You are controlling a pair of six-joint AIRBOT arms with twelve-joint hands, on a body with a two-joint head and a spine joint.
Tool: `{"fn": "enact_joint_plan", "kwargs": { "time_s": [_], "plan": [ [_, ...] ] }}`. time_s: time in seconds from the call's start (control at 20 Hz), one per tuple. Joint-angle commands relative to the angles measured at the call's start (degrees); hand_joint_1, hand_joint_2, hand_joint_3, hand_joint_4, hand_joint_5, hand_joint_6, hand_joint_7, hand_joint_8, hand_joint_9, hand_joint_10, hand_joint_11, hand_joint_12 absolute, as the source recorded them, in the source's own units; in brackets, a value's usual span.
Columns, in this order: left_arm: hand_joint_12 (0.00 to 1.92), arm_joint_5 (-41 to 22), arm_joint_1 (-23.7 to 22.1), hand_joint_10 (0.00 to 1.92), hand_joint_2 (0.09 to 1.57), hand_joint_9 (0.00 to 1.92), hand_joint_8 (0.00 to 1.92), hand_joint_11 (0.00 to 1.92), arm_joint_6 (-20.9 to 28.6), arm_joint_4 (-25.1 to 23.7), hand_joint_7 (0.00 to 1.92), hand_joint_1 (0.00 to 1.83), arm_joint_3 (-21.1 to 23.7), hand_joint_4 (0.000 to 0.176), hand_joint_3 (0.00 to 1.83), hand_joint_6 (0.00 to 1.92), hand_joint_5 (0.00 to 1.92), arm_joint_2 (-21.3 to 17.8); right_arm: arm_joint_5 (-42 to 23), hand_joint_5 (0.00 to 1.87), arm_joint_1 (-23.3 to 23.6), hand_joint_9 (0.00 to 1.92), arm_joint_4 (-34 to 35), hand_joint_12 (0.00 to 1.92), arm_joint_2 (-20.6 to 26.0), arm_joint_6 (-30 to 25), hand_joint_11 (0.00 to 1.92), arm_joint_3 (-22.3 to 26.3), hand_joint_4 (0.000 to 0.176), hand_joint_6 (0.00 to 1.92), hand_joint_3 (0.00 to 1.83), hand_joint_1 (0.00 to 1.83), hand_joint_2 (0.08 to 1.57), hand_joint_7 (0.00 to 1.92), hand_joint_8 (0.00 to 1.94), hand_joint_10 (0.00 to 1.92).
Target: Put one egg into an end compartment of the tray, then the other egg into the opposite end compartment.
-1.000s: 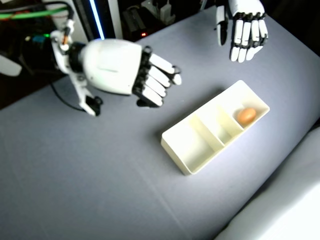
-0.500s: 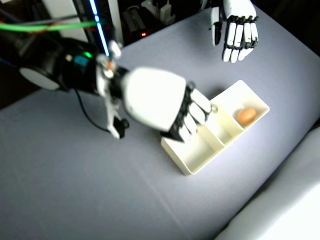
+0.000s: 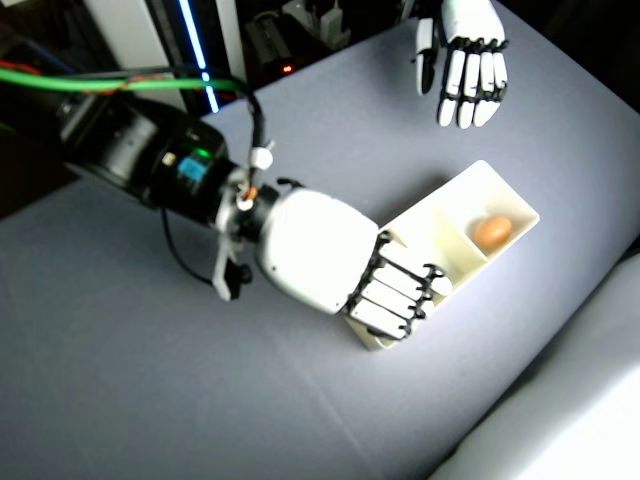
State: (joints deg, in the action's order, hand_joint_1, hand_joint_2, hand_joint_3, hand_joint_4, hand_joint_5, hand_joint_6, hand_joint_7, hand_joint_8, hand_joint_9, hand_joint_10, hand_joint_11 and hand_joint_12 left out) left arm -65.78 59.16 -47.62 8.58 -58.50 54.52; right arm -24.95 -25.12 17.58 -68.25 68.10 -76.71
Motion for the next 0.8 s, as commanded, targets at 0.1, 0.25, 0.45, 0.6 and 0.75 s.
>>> {"fn": "enact_joint_plan", "kwargs": {
  "time_s": [0.1, 0.25, 0.45, 0.6, 0.75],
  "plan": [
    [1.1, -8.8, 0.0, 0.41, 1.31, 0.14, 0.0, 0.0, 0.2, 0.7, 0.38, 0.87, 0.3, 0.06, 0.0, 0.02, 0.43, -0.4, -11.9, 0.0, 1.0, 0.03, -0.7, 1.71, 3.1, 0.1, 0.0, 3.2, 0.0, 0.0, 0.0, 0.3, 1.35, 0.0, 0.0, 0.02],
    [1.15, -11.8, 0.7, 0.31, 1.31, 0.23, 0.01, 0.0, 0.2, 1.8, 0.41, 0.91, 0.9, 0.023, 0.0, 0.01, 0.45, -1.0, -19.6, 0.0, 1.0, 0.0, -4.6, 1.92, 7.9, -2.6, 0.0, 9.3, 0.027, 0.0, 0.0, 0.22, 1.38, 0.0, 0.0, 0.46],
    [1.02, -18.1, 3.7, 0.24, 1.31, 0.21, 0.0, 0.0, 0.1, 5.3, 0.37, 0.94, 1.9, 0.021, 0.0, 0.0, 0.33, -2.0, -31.3, 0.0, -2.6, 0.0, -10.8, 1.91, 14.4, -6.5, 0.0, 16.8, 0.0, 0.0, 0.0, 0.3, 1.37, 0.0, 0.0, 0.01],
    [0.83, -24.7, 5.6, 0.09, 1.38, 0.21, 0.0, 0.0, 0.1, 9.2, 0.2, 0.77, 2.3, 0.039, 0.0, 0.0, 0.15, -2.1, -44.2, 0.0, -11.0, 0.0, -10.4, 1.66, 19.4, -6.5, 0.0, 22.4, 0.034, 0.0, 0.0, 0.17, 1.35, 0.0, 0.0, 0.0],
    [0.82, -29.4, 6.3, 0.05, 1.42, 0.16, 0.0, 0.0, 0.1, 10.8, 0.08, 0.54, 2.7, 0.059, 0.01, 0.0, 0.03, -2.7, -56.0, 0.0, -19.5, 0.03, -8.4, 1.58, 22.9, -6.7, 0.0, 26.2, 0.05, 0.0, 0.0, 0.19, 1.33, 0.0, 0.0, 0.02]
  ]
}}
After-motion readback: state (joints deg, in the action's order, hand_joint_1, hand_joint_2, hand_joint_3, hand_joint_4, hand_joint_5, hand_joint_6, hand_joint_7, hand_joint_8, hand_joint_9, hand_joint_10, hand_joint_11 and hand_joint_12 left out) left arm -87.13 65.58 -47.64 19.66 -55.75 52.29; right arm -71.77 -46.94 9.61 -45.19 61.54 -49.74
